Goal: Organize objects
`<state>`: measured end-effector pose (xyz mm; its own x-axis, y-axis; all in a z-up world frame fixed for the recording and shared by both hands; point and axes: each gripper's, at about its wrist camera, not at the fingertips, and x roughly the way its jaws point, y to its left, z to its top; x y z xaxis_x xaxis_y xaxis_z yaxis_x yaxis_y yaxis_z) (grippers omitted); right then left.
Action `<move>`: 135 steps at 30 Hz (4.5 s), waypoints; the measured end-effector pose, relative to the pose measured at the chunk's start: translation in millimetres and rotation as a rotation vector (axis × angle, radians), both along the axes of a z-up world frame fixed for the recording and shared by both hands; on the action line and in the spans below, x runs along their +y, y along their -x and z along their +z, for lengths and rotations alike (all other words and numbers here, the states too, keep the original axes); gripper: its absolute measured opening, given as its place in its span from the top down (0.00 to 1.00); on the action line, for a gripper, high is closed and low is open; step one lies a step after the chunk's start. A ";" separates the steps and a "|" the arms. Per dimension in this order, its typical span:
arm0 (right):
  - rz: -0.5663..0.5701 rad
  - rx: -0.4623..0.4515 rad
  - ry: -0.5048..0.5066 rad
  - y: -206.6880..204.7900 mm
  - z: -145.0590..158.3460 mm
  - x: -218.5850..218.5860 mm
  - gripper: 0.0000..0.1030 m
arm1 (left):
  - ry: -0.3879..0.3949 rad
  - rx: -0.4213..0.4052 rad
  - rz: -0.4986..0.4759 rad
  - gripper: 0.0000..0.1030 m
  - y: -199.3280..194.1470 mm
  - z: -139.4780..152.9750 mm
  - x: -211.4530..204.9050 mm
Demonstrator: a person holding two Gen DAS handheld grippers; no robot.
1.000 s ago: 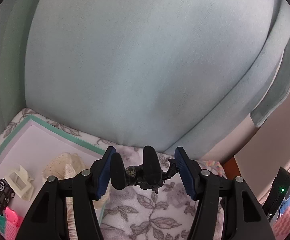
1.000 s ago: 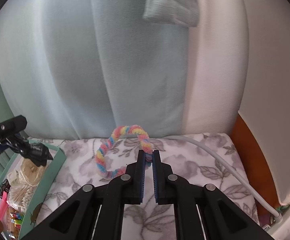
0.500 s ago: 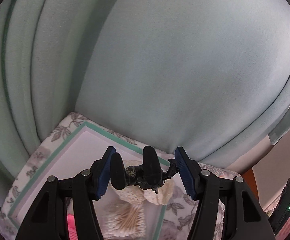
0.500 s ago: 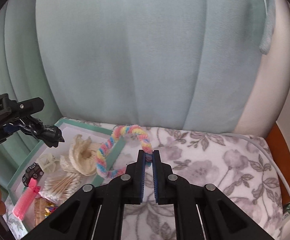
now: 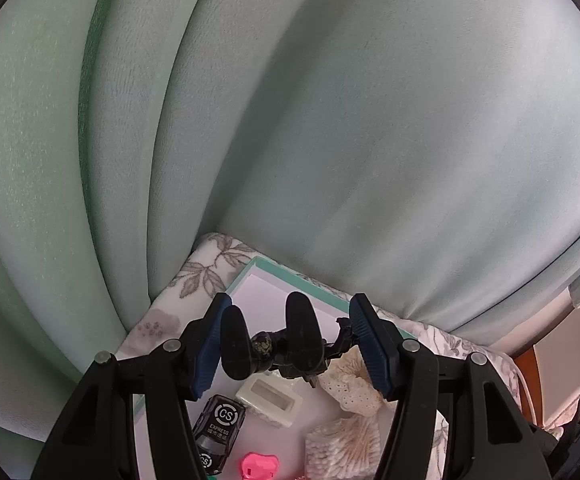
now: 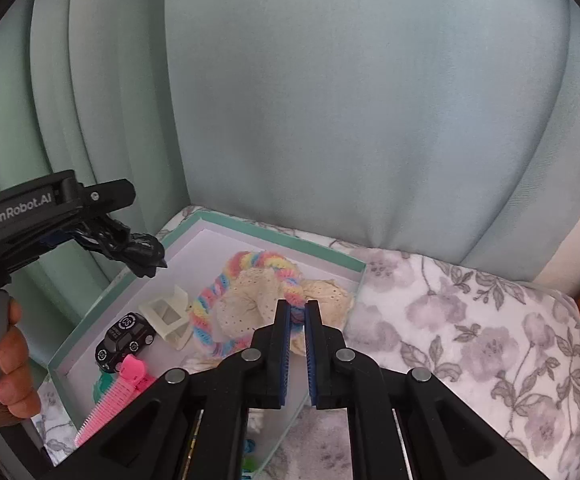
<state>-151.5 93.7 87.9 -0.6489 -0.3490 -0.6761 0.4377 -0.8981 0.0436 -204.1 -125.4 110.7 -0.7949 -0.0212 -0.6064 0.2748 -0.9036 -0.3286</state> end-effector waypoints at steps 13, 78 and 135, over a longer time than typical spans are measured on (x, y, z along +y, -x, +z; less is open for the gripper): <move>0.023 -0.061 -0.074 9.5 -26.4 -32.8 0.93 | -0.007 -0.072 -0.034 0.39 11.6 -35.5 -7.4; -0.092 -0.128 -0.097 -107.6 -21.8 36.5 0.03 | 0.105 -0.247 -0.101 0.13 -127.3 -48.6 29.6; -0.291 -0.200 -0.119 -175.6 -89.7 129.5 0.00 | 0.267 -0.288 -0.200 0.04 -199.1 -119.2 91.8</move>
